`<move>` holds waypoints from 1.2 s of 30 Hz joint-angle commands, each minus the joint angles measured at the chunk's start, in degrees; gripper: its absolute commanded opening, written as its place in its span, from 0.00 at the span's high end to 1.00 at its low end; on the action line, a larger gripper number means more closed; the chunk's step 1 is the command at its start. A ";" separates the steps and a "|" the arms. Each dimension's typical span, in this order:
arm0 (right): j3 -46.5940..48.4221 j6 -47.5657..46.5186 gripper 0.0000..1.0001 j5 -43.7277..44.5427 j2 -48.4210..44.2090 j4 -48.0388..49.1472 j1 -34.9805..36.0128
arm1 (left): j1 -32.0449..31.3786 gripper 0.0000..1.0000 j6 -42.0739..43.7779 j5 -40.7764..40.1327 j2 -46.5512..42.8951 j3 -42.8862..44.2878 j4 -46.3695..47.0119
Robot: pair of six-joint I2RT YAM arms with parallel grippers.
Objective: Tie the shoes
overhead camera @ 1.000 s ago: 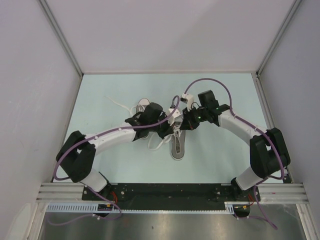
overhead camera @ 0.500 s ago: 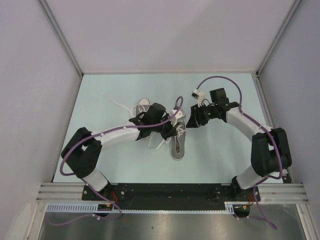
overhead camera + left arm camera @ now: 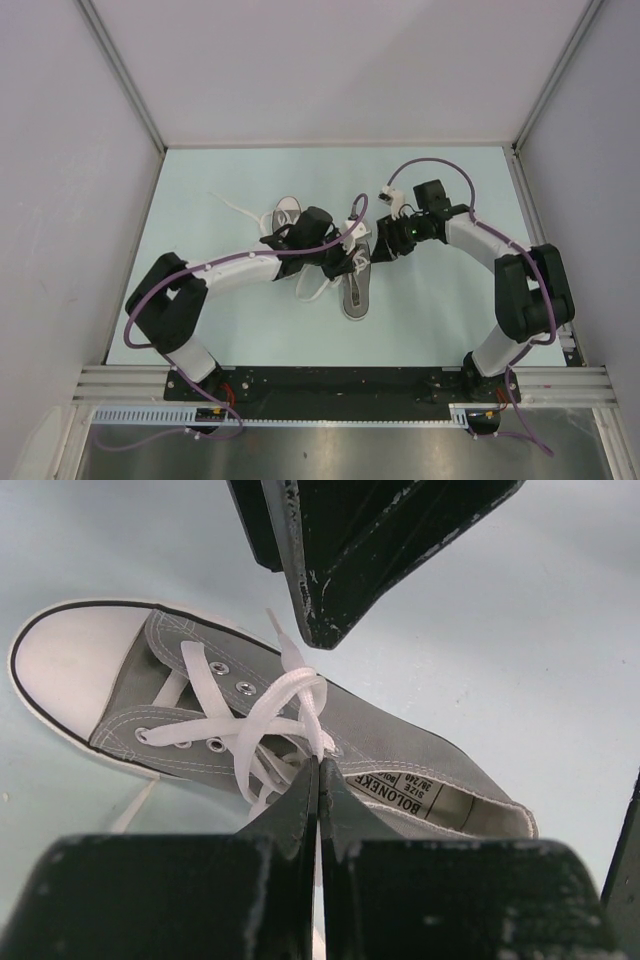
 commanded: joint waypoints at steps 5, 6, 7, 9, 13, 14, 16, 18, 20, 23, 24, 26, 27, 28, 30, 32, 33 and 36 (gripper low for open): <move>1.39 2.21 0.44 -1.48 4.02 -0.23 -0.88 | -0.27 1.00 1.56 1.30 0.07 2.25 2.63; 1.39 4.66 0.44 -2.10 5.07 -0.15 -1.32 | -0.27 1.00 1.73 1.21 0.15 2.25 2.80; 1.39 8.60 0.43 -3.67 5.43 0.38 -1.67 | -0.27 1.00 1.73 1.12 0.15 2.33 2.89; 1.39 14.86 0.41 -4.65 6.13 1.17 -2.72 | -0.27 1.00 1.64 0.95 0.24 2.42 2.98; 1.30 25.23 0.41 -6.85 6.40 3.89 -5.01 | -0.27 1.00 1.73 0.95 0.42 2.42 3.07; 1.13 28.73 0.41 -7.20 6.14 4.59 -5.45 | -0.27 1.00 1.73 0.86 0.33 2.42 3.07; 0.34 32.88 0.39 -8.07 5.52 7.48 -6.59 | -0.27 1.00 1.73 0.86 0.16 2.42 3.16; -0.71 37.62 0.39 -8.34 5.34 8.99 -6.77 | -0.27 1.00 1.82 0.77 0.15 2.34 3.16; -1.68 40.44 0.39 -8.69 5.61 10.66 -6.69 | -0.27 1.00 1.82 0.86 -0.02 2.16 3.16; -1.95 43.88 0.39 -7.73 6.57 10.41 -6.33 | -0.27 1.00 1.82 0.25 -0.02 2.07 3.24; -1.95 44.41 0.40 -7.12 6.92 9.88 -6.16 | -0.27 1.00 1.82 0.16 0.06 2.07 3.16; -2.12 45.47 0.42 -5.88 7.10 8.82 -5.72 | -0.27 1.00 1.82 -0.02 0.15 1.99 3.24; -2.30 45.56 0.43 -6.14 7.19 8.82 -5.54 | -0.27 1.00 1.73 -0.02 0.15 2.07 3.16; -2.39 45.82 0.43 -6.41 7.10 8.91 -5.46 | -0.27 1.00 1.82 -0.19 0.07 2.07 3.16; -2.39 46.00 0.44 -6.67 6.75 9.34 -4.93 | -0.27 1.00 1.73 -0.19 0.15 2.07 3.16; -2.39 46.61 0.45 -7.03 6.93 10.05 -4.67 | -0.27 1.00 1.82 -0.11 0.15 2.07 3.16; -2.39 46.70 0.45 -6.94 7.10 10.22 -4.05 | -0.35 1.00 1.73 -0.11 0.07 1.98 3.16; -2.39 46.96 0.45 -6.32 7.72 10.32 -3.00 | -0.35 1.00 1.91 -0.02 0.07 1.98 3.16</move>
